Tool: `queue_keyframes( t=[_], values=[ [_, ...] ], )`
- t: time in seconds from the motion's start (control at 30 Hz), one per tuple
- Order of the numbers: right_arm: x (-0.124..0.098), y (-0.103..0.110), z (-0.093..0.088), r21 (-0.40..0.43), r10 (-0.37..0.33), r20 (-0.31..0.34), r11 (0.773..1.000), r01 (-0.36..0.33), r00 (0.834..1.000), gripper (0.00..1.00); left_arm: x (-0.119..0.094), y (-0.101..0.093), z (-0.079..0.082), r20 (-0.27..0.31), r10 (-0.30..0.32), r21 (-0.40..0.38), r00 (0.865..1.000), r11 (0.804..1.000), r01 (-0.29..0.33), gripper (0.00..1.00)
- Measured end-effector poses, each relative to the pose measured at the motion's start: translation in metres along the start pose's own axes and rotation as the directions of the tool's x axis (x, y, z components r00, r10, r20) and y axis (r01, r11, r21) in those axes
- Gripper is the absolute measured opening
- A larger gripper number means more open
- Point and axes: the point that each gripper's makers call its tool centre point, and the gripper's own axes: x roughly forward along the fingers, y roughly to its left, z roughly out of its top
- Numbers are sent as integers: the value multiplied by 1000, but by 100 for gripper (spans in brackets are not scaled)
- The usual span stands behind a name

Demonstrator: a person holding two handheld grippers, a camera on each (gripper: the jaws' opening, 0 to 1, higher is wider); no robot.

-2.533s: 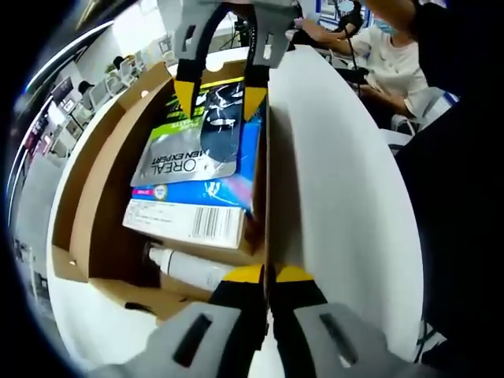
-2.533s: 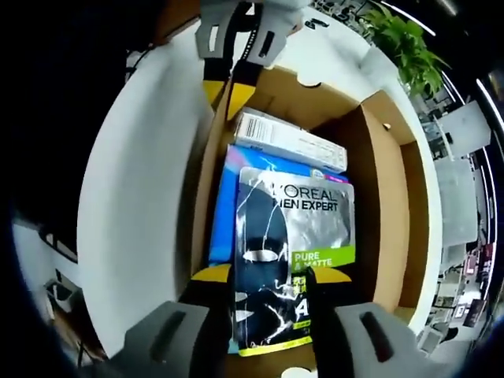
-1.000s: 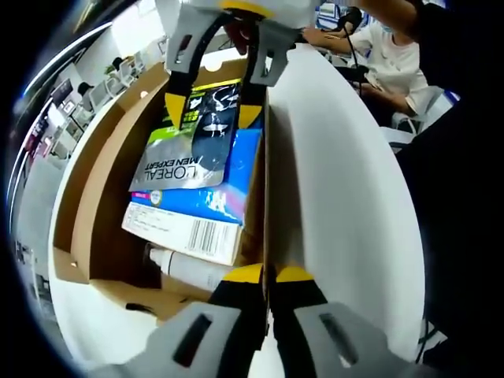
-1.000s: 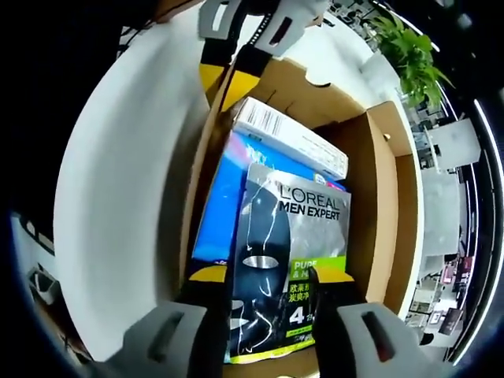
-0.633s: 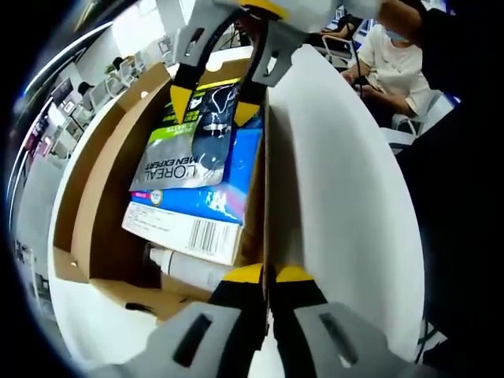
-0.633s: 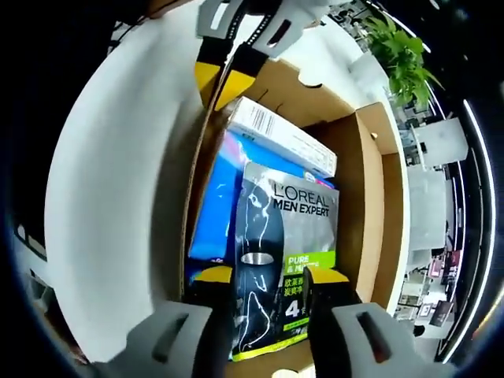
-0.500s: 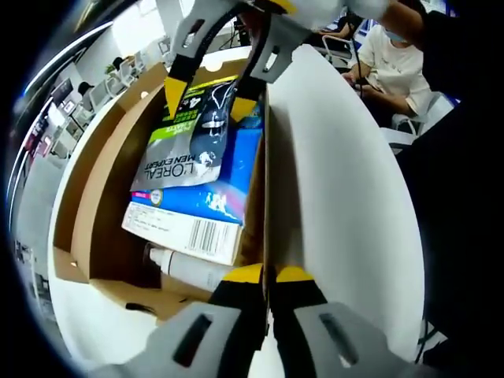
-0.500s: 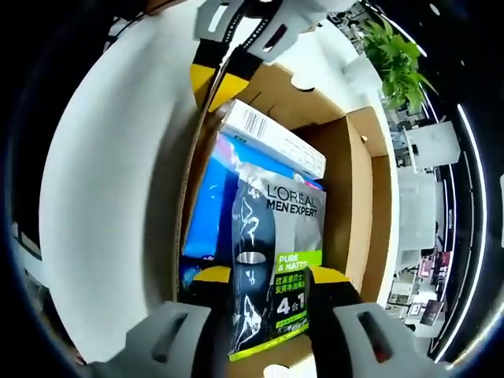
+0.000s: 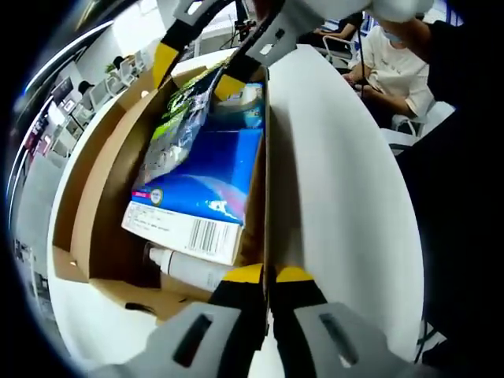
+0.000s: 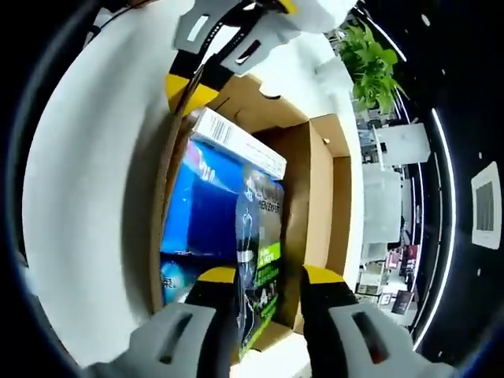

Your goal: Operate the shoe box by opening the lid, removing the specified soft item, and placing it in the target area until the item is outside and the box remains undamaged.

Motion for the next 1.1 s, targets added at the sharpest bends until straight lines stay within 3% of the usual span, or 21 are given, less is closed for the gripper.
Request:
queue_keyframes(
  t=[0.33,0.8,1.1],
  values=[
    [13,-18,-5,65,-28,-7,997,28,1000,26,0,0,-1,1,0,2,1000,1000,0,2],
    [41,-9,-6,101,30,8,994,-30,1000,24,-1,0,0,1,-2,-1,1000,1000,2,2],
    [47,-5,-6,104,41,7,994,-41,999,20,-1,0,0,3,-3,-4,1000,1000,3,2]
  ],
)
